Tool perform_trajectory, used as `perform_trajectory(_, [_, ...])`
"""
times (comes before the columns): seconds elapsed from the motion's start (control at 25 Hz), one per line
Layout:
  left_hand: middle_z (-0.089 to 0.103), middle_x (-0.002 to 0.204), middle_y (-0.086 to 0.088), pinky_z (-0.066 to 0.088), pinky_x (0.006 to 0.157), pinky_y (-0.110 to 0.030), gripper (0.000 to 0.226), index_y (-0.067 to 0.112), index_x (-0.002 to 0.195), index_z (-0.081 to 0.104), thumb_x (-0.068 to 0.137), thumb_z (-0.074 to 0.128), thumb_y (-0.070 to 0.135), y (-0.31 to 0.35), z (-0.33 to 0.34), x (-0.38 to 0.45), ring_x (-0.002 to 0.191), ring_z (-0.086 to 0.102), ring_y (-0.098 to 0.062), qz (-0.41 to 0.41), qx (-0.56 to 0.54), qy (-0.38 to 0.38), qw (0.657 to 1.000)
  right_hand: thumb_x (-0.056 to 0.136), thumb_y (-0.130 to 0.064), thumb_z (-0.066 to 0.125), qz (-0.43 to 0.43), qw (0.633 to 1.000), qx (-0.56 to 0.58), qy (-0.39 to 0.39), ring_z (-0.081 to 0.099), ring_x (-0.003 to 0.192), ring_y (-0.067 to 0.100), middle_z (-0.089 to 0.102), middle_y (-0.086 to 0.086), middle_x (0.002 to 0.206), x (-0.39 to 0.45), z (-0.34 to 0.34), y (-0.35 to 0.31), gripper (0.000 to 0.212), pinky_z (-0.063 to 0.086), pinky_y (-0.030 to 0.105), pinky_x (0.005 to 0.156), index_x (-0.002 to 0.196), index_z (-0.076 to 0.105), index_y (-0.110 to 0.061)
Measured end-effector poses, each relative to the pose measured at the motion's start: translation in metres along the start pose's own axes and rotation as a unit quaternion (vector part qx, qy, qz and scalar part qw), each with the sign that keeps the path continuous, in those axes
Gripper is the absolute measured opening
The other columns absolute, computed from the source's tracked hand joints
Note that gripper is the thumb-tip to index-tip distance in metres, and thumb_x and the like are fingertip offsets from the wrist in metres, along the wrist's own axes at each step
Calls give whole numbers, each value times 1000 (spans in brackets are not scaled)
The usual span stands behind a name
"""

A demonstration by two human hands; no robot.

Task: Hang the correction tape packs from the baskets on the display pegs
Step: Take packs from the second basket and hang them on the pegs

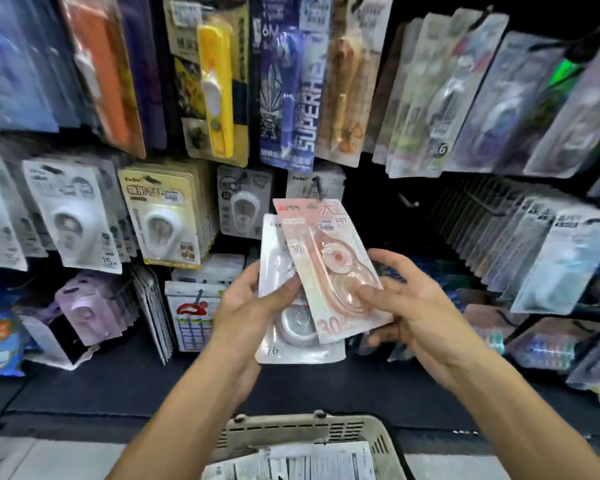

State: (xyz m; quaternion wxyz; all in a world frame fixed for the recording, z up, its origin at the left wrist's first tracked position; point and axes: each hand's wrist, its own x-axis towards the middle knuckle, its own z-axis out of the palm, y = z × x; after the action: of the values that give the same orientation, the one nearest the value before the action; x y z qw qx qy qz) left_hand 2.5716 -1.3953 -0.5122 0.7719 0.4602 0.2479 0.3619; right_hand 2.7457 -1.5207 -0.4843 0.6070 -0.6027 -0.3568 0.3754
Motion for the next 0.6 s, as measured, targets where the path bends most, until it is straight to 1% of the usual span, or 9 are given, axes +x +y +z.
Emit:
perform_trajectory(0.08, [79, 109, -8, 58, 91, -52, 36, 20, 116, 71, 82, 74, 10, 3, 8, -1, 96, 76, -30, 15, 20, 28, 999, 73, -27, 86, -2, 999, -39, 5, 69, 63, 25, 76, 7, 106, -9, -19, -5, 64, 54, 33, 45, 128, 55, -33])
perform_trajectory(0.16, [79, 108, -4, 52, 100, -56, 31, 23, 109, 74, 79, 76, 12, 9, 10, 0, 100, 75, -29, 38, 17, 49, 998, 75, -24, 82, -19, 999, -36, 23, 71, 70, 29, 75, 9, 110, -21, -40, -6, 57, 56, 35, 47, 126, 58, -33])
perform_trajectory(0.24, [79, 110, -3, 51, 100, -56, 35, 25, 106, 76, 73, 77, 17, 15, 9, 2, 101, 75, -28, 59, 12, 49, 997, 73, -23, 80, -56, 995, 18, 84, 70, 72, 26, 74, 9, 110, -30, -57, -6, 52, 55, 31, 47, 121, 62, -30])
perform_trajectory(0.32, [78, 111, -3, 51, 100, -56, 37, 26, 110, 75, 74, 77, 18, 15, 11, 3, 102, 75, -28, 60, 27, 42, 997, 76, -21, 77, -92, 975, 71, 190, 71, 74, 15, 76, -3, 106, -33, -71, -6, 42, 51, 26, 43, 116, 65, -29])
perform_trajectory(0.36, [78, 112, -3, 51, 100, -57, 37, 26, 112, 75, 76, 76, 17, 13, 11, 4, 102, 75, -28, 56, 31, 42, 997, 80, -19, 76, -92, 961, 78, 248, 71, 73, 12, 75, -9, 106, -35, -77, -5, 36, 48, 26, 41, 113, 68, -32])
perform_trajectory(0.44, [78, 111, -3, 52, 100, -57, 33, 26, 111, 75, 82, 74, 12, 7, 13, 5, 101, 75, -28, 44, 33, 42, 998, 84, -11, 75, -66, 933, 60, 348, 67, 67, 13, 73, -13, 107, -40, -89, -4, 35, 40, 24, 36, 109, 72, -35])
perform_trajectory(0.52, [78, 111, -4, 52, 99, -55, 33, 26, 113, 75, 83, 73, 11, 2, 16, 5, 102, 75, -29, 35, 41, 41, 998, 84, -8, 71, -54, 913, 52, 401, 64, 69, 15, 74, -14, 107, -45, -102, 1, 34, 36, 20, 36, 105, 75, -35])
perform_trajectory(0.6, [78, 112, -4, 54, 97, -52, 36, 25, 115, 74, 82, 74, 11, -2, 23, 4, 102, 75, -29, 30, 43, 32, 998, 86, -11, 70, -74, 906, 55, 414, 64, 71, 10, 75, -18, 99, -53, -109, 0, 31, 40, 16, 42, 101, 75, -37])
